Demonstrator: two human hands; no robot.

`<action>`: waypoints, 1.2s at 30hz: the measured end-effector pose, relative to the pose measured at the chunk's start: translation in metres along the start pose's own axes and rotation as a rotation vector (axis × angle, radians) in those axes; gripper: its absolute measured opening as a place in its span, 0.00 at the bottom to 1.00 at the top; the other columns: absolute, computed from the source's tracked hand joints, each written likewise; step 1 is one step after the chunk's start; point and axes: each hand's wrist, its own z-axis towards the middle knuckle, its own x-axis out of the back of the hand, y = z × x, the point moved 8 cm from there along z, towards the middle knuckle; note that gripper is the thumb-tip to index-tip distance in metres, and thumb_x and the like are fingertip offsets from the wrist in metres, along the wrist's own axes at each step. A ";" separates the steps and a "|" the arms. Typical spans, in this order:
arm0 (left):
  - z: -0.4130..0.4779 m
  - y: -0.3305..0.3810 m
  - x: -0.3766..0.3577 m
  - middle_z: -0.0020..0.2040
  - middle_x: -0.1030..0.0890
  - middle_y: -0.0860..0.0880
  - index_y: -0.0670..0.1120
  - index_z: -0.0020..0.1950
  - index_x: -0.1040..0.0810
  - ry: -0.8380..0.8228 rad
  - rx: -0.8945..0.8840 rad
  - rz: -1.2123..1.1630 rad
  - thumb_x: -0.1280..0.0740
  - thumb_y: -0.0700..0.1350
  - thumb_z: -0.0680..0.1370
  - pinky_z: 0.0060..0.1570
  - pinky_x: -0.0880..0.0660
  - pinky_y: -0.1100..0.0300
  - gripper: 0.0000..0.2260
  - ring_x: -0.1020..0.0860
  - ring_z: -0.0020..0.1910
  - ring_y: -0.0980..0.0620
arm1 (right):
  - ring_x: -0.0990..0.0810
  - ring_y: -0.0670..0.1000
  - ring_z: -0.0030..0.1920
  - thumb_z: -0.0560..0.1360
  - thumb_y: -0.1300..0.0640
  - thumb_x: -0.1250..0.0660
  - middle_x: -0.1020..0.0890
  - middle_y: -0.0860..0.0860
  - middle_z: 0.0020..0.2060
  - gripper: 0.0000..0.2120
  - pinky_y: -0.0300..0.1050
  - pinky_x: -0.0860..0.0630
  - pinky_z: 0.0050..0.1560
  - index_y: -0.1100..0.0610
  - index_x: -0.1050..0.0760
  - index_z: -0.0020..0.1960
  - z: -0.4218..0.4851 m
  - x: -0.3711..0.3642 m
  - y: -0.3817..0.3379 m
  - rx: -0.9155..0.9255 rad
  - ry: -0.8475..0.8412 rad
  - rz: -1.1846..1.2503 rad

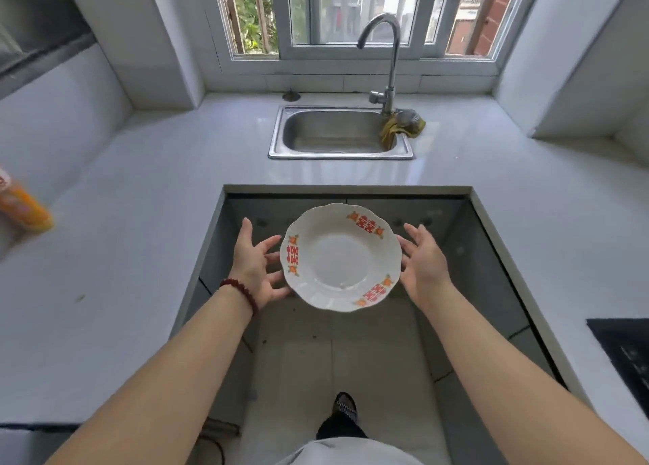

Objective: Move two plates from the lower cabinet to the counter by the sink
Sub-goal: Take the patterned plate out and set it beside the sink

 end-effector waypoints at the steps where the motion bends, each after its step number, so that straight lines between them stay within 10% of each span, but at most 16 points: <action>1: 0.013 0.012 -0.006 0.65 0.28 0.44 0.51 0.66 0.28 0.000 0.001 -0.011 0.51 0.73 0.69 0.38 0.26 0.46 0.36 0.25 0.55 0.41 | 0.32 0.57 0.68 0.80 0.43 0.49 0.31 0.54 0.70 0.23 0.62 0.37 0.69 0.50 0.37 0.72 0.018 -0.007 -0.008 -0.005 0.000 -0.004; 17: 0.202 0.173 -0.024 0.66 0.27 0.45 0.50 0.67 0.30 0.078 -0.098 -0.160 0.50 0.68 0.74 0.57 0.29 0.41 0.31 0.28 0.61 0.41 | 0.29 0.57 0.64 0.80 0.44 0.48 0.28 0.52 0.64 0.21 0.61 0.34 0.67 0.50 0.35 0.70 0.249 -0.153 -0.071 -0.066 -0.057 -0.114; 23: 0.291 0.265 -0.007 0.63 0.26 0.46 0.50 0.64 0.28 0.087 -0.106 -0.174 0.49 0.67 0.74 0.54 0.26 0.42 0.28 0.26 0.58 0.41 | 0.24 0.53 0.53 0.78 0.46 0.46 0.22 0.46 0.47 0.12 0.56 0.29 0.57 0.49 0.25 0.49 0.339 -0.249 -0.094 -0.044 -0.087 -0.118; 28: 0.352 0.338 0.011 0.63 0.26 0.47 0.50 0.63 0.27 0.046 -0.092 -0.167 0.47 0.66 0.74 0.59 0.28 0.44 0.27 0.24 0.58 0.43 | 0.26 0.56 0.63 0.78 0.45 0.44 0.23 0.51 0.60 0.19 0.60 0.32 0.65 0.49 0.30 0.66 0.403 -0.317 -0.109 -0.056 -0.045 -0.128; 36: 0.413 0.397 0.039 0.64 0.26 0.47 0.49 0.67 0.30 0.063 -0.063 -0.190 0.48 0.67 0.74 0.57 0.27 0.46 0.30 0.24 0.57 0.43 | 0.24 0.53 0.56 0.78 0.45 0.43 0.20 0.50 0.54 0.15 0.54 0.28 0.52 0.50 0.26 0.59 0.470 -0.392 -0.104 -0.117 -0.068 -0.155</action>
